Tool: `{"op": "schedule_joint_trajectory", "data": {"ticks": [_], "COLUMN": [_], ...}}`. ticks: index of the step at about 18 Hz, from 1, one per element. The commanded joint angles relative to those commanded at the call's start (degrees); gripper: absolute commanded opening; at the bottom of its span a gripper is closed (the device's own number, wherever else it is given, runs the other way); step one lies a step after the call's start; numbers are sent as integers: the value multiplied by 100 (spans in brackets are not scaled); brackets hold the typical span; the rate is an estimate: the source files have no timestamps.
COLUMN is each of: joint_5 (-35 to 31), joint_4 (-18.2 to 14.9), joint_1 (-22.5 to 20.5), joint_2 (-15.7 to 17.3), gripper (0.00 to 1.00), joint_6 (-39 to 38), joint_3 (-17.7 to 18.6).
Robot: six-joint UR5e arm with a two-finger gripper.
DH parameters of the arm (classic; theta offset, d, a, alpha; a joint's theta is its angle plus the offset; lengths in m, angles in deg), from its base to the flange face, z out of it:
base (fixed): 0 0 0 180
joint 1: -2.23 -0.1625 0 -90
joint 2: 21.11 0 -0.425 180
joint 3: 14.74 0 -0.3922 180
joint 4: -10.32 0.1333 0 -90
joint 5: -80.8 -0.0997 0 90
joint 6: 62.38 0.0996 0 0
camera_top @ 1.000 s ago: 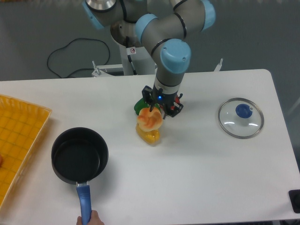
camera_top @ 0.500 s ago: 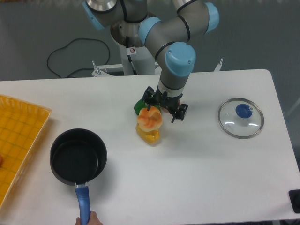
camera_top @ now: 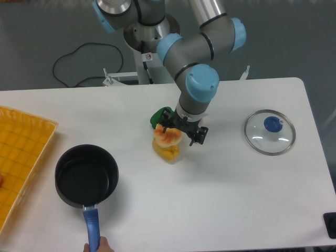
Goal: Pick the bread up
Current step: 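Lift the orange bread roll up off the yellow pepper, then carry the held bread roll toward the glass lid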
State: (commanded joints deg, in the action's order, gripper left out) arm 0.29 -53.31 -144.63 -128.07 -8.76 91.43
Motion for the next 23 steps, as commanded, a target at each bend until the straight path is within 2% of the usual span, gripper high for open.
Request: {"op": "schedule_joint_trajectory", "data": {"ticks": [2, 5, 8, 10, 14, 15, 19, 23], "joint_5": [-9, 17, 35, 53, 44, 44, 44, 0], "joint_4": [0, -9, -61, -70, -97, -97, -105, -412], "joint_1": [9, 44, 44, 44, 53, 53, 62, 44], "joint_2": [0, 9, 0, 0, 17, 26, 44, 140], "gripper": [96, 81, 59, 48, 8, 2, 0, 0], "joint_6": [0, 9, 210, 351, 369, 369, 369, 369], "joint_3": [0, 0, 18, 44, 114, 114, 114, -70]}}
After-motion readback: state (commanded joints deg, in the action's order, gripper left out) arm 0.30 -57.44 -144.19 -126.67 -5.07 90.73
